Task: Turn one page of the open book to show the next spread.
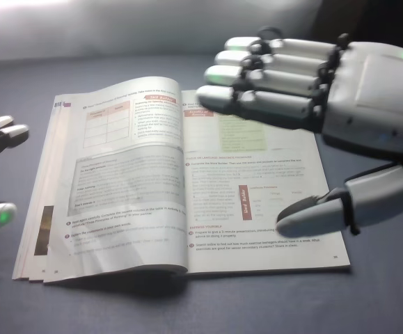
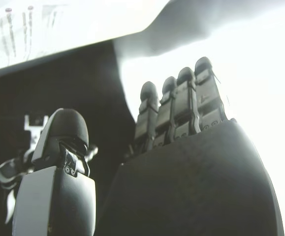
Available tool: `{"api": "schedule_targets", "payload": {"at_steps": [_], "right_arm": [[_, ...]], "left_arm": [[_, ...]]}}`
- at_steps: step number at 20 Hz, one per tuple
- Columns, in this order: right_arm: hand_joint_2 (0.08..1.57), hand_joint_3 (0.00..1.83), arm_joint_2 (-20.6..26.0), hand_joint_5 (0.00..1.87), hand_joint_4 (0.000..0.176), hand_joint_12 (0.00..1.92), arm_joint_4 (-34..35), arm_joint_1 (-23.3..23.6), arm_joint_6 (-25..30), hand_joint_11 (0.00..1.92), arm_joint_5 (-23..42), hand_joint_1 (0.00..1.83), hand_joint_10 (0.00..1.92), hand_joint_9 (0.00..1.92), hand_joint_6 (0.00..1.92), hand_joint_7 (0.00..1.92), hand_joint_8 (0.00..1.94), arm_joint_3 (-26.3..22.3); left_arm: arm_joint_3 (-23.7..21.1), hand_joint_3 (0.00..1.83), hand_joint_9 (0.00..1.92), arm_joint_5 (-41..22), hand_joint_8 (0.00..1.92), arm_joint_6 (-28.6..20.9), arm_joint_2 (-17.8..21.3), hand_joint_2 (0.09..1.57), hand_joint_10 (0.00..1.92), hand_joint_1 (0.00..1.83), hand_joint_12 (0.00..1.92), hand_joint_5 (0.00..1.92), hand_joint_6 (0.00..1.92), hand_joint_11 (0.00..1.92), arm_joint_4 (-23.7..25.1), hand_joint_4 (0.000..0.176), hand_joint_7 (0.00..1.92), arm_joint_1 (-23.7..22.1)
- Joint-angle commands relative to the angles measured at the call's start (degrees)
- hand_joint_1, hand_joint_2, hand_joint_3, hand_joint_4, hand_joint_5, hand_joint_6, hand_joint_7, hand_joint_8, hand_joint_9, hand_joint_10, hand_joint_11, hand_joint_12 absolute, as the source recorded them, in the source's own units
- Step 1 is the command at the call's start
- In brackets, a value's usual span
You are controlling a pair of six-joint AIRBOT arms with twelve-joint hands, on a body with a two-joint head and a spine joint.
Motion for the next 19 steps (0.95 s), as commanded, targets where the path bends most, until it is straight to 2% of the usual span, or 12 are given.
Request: {"api": "schedule_targets", "payload": {"at_steps": [1, 2, 4, 6, 9, 10, 11, 14, 15, 16, 17, 19], "right_arm": [[1.00, 0.00, 0.74, 0.00, 0.022, 0.00, 3.97, 0.11, -0.65, 0.00, 4.03, 0.05, 0.00, 0.00, 0.00, 0.00, 0.00, -0.30], [0.99, 0.00, 1.35, 0.00, 0.037, 0.00, 5.65, -0.57, -1.65, 0.00, 3.05, 0.03, 0.00, 0.00, 0.00, 0.00, 0.00, -0.37], [1.01, 0.01, 2.52, 0.01, 0.000, 0.00, 9.36, -2.13, -4.35, 0.00, 1.87, 0.10, 0.00, 0.00, 0.00, 0.00, 0.00, -0.61], [1.08, 0.03, 3.77, 0.00, 0.000, 0.00, 14.89, -4.45, -7.51, 0.00, 1.97, 0.00, 0.00, 0.00, 0.00, 0.00, 0.00, -0.89], [1.14, 0.01, 5.73, 0.00, 0.038, 0.00, 22.37, -7.55, -13.03, 0.00, 3.90, 0.10, 0.00, 0.00, 0.00, 0.00, 0.00, -2.15], [1.14, 0.01, 6.53, 0.00, 0.082, 0.00, 24.97, -8.62, -14.59, 0.00, 5.41, 0.11, 0.00, 0.00, 0.00, 0.00, 0.00, -2.72], [1.14, 0.01, 7.41, 0.00, 0.077, 0.01, 27.55, -9.94, -16.05, 0.02, 7.77, 0.05, 0.00, 0.00, 0.00, 0.00, 0.00, -3.32], [1.27, 0.01, 9.65, 0.00, 0.106, 0.15, 33.06, -12.94, -18.14, 0.00, 15.10, 0.43, 0.02, 0.01, 0.00, 0.00, 0.00, -4.91], [1.27, 0.01, 9.96, 0.00, 0.106, 0.15, 34.08, -13.60, -18.46, 0.00, 16.90, 0.43, 0.02, 0.01, 0.00, 0.00, 0.00, -5.14], [1.29, 0.00, 10.24, 0.00, 0.095, 0.37, 34.91, -14.44, -18.48, 0.00, 19.15, 0.39, 0.02, 0.07, 0.00, 0.01, 0.00, -5.29], [1.29, 0.00, 10.29, 0.00, 0.095, 0.37, 35.15, -14.67, -18.48, 0.00, 20.22, 0.39, 0.02, 0.07, 0.00, 0.01, 0.00, -5.37], [1.29, 0.00, 10.39, 0.00, 0.071, 0.40, 35.05, -14.76, -18.44, 0.00, 22.83, 0.37, 0.01, 0.09, 0.00, 0.03, 0.00, -5.67]], "left_arm": [[0.48, 0.01, 0.00, -7.13, 0.01, -0.04, 0.01, 1.35, 0.00, 0.36, 0.00, 0.13, 0.00, 0.00, -0.91, 0.000, 0.06, -0.98], [0.68, 0.01, 0.00, -7.05, 0.01, -0.04, -0.19, 1.35, 0.00, 0.36, 0.00, 0.13, 0.00, 0.00, -0.17, 0.000, 0.06, -1.91], [1.23, 0.01, 0.00, -6.43, 0.00, -0.04, -0.79, 1.36, 0.00, 0.36, 0.00, 0.12, 0.00, 0.00, 1.60, 0.000, 0.06, -4.16], [1.85, 0.01, 0.00, -5.74, 0.00, -0.05, -1.58, 1.37, 0.00, 0.27, 0.00, 0.08, 0.00, 0.00, 3.58, 0.000, 0.04, -6.90], [2.50, 0.00, 0.00, -5.83, 0.01, -0.18, -2.46, 1.36, 0.00, 0.31, 0.00, 0.05, 0.00, 0.00, 5.25, 0.000, 0.03, -9.37], [2.70, 0.00, 0.00, -6.06, 0.01, -0.25, -2.75, 1.35, 0.00, 0.37, 0.00, 0.03, 0.00, 0.00, 5.56, 0.000, 0.03, -10.03], [2.89, 0.00, 0.00, -6.39, 0.01, -0.28, -3.07, 1.35, 0.00, 0.38, 0.00, 0.00, 0.00, 0.00, 5.77, 0.000, 0.04, -10.87], [3.58, 0.00, 0.00, -8.46, 0.00, -0.28, -4.03, 1.33, 0.00, 0.55, 0.01, 0.00, 0.00, 0.02, 5.14, 0.000, 0.00, -12.54], [3.88, 0.00, 0.00, -9.02, 0.00, -0.28, -4.42, 1.33, 0.00, 0.55, 0.01, 0.00, 0.00, 0.02, 4.76, 0.000, 0.00, -13.01], [4.29, 0.02, 0.07, -9.98, 0.00, -0.28, -4.85, 1.31, 0.01, 0.61, 0.40, 0.05, 0.01, 0.00, 4.19, 0.000, 0.10, -13.60], [4.41, 0.02, 0.07, -10.47, 0.00, -0.28, -4.96, 1.31, 0.01, 0.61, 0.40, 0.05, 0.01, 0.00, 3.98, 0.000, 0.10, -13.86], [4.59, 0.01, 0.03, -11.01, 0.00, -0.28, -5.53, 1.36, 0.00, 0.68, 0.42, 0.00, 0.00, 0.00, 4.02, 0.035, 0.02, -14.66]]}}
